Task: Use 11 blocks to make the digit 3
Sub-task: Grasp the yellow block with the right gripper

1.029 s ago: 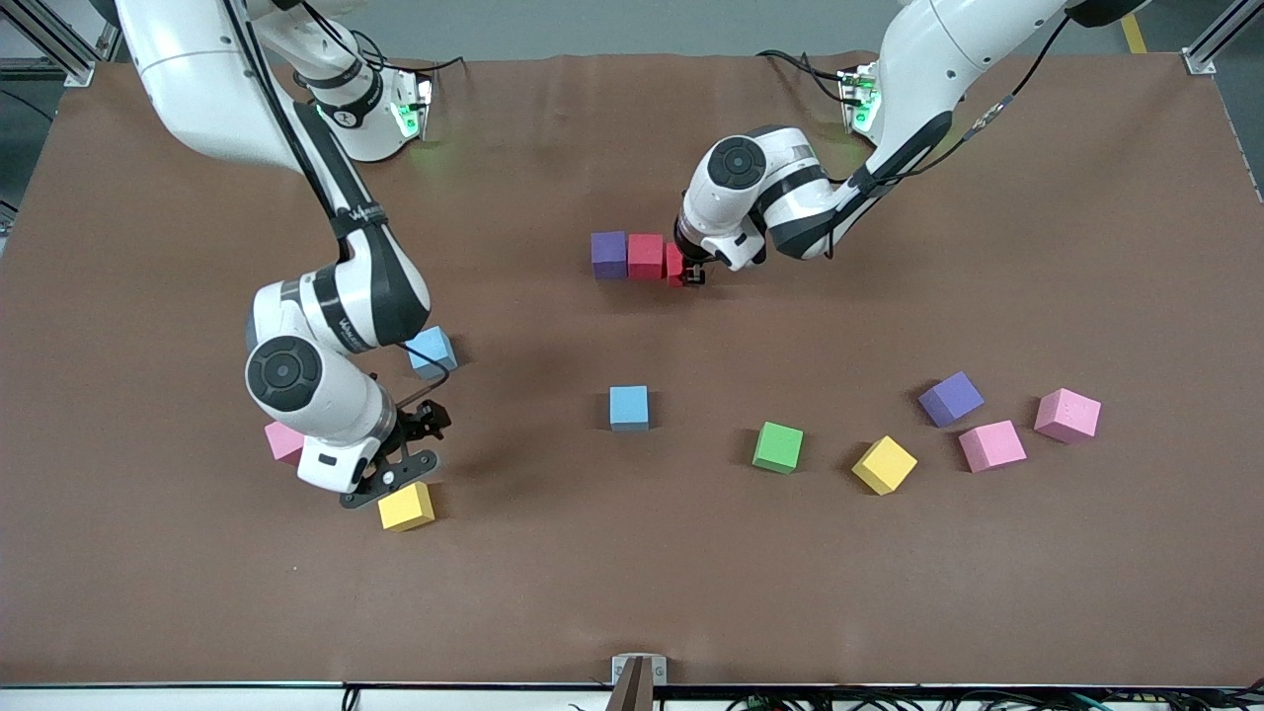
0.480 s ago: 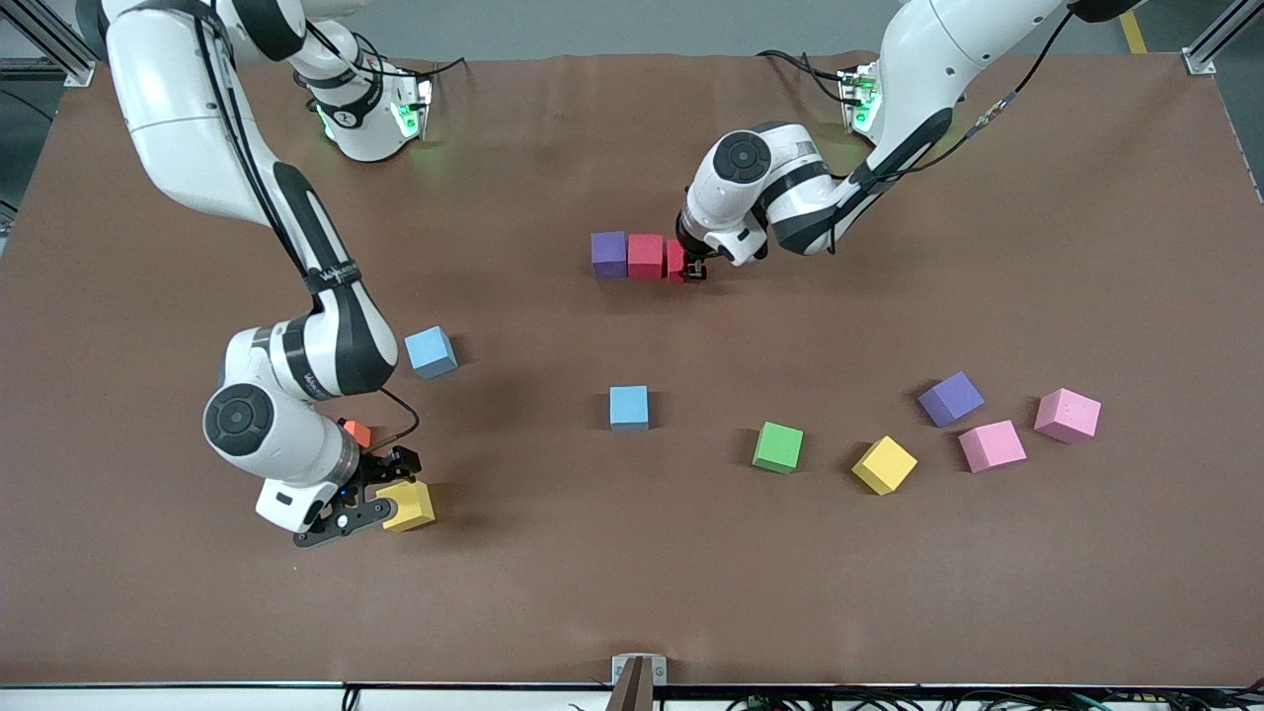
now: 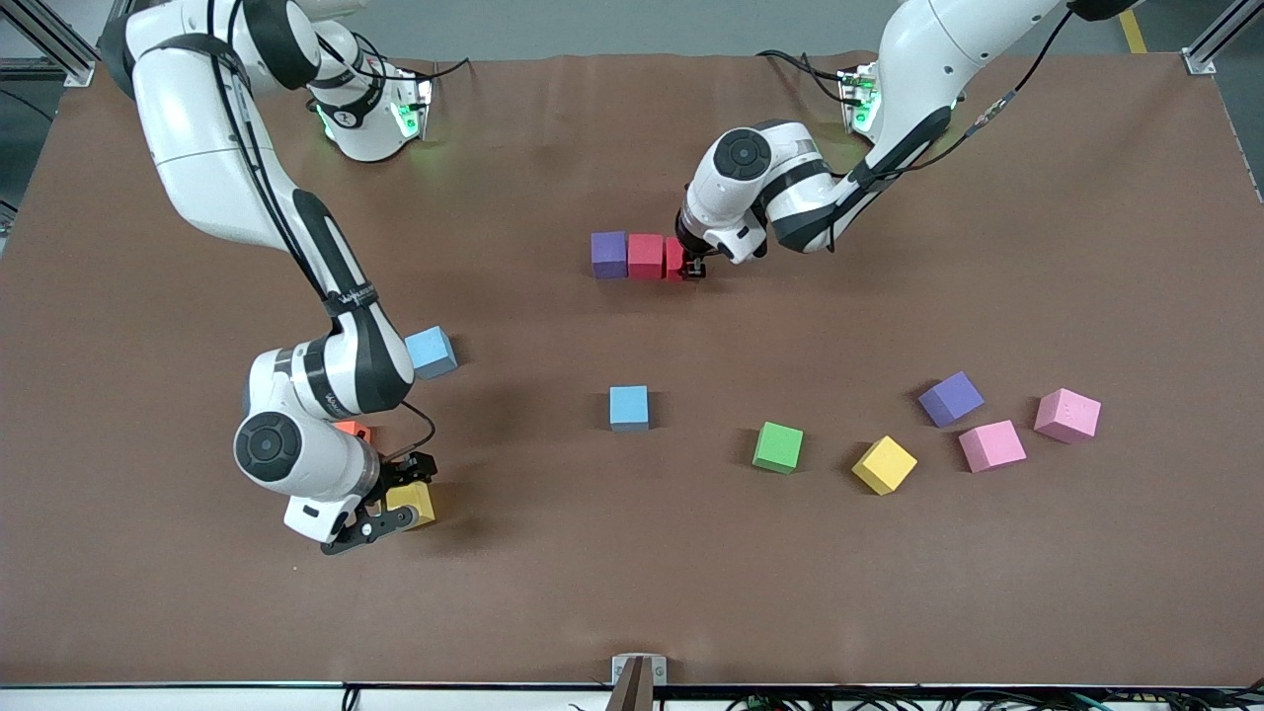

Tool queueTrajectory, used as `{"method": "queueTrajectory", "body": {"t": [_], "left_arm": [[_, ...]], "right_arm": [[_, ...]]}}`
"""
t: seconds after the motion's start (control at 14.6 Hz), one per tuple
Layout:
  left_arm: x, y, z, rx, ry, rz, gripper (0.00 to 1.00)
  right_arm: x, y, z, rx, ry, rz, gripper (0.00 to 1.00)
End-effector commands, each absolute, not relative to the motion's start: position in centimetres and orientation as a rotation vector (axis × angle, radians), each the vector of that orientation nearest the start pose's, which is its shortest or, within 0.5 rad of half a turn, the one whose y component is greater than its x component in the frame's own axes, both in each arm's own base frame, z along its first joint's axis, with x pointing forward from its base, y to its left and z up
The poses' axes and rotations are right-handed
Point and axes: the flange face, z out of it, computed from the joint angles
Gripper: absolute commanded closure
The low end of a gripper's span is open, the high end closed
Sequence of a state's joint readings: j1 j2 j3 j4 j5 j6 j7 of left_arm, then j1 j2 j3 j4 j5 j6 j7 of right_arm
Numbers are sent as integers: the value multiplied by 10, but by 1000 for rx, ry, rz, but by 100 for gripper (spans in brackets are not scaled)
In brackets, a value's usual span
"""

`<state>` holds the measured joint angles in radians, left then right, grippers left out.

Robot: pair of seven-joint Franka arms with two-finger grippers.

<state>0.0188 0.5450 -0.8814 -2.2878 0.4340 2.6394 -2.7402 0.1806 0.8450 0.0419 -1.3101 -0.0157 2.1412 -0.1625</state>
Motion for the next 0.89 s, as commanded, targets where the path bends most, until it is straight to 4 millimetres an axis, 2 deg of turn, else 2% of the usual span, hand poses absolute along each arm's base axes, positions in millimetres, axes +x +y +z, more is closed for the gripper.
{"method": "queueTrajectory", "body": {"t": [0.0, 0.34, 0.69, 0.75, 0.82], "left_arm": [[309, -424, 202, 2102, 2287, -324, 75], [308, -427, 199, 2099, 2289, -349, 75], [306, -431, 199, 2088, 2299, -353, 75], [307, -431, 200, 2085, 2297, -353, 75], [308, -432, 201, 2082, 2296, -353, 75]], "right_arm": [[734, 159, 227, -3051, -605, 31, 0], [739, 160, 217, -3052, -612, 47, 0], [745, 177, 207, -3055, -626, 29, 0], [745, 177, 205, -3054, -628, 31, 4], [745, 176, 205, -3054, -628, 31, 12]]}}
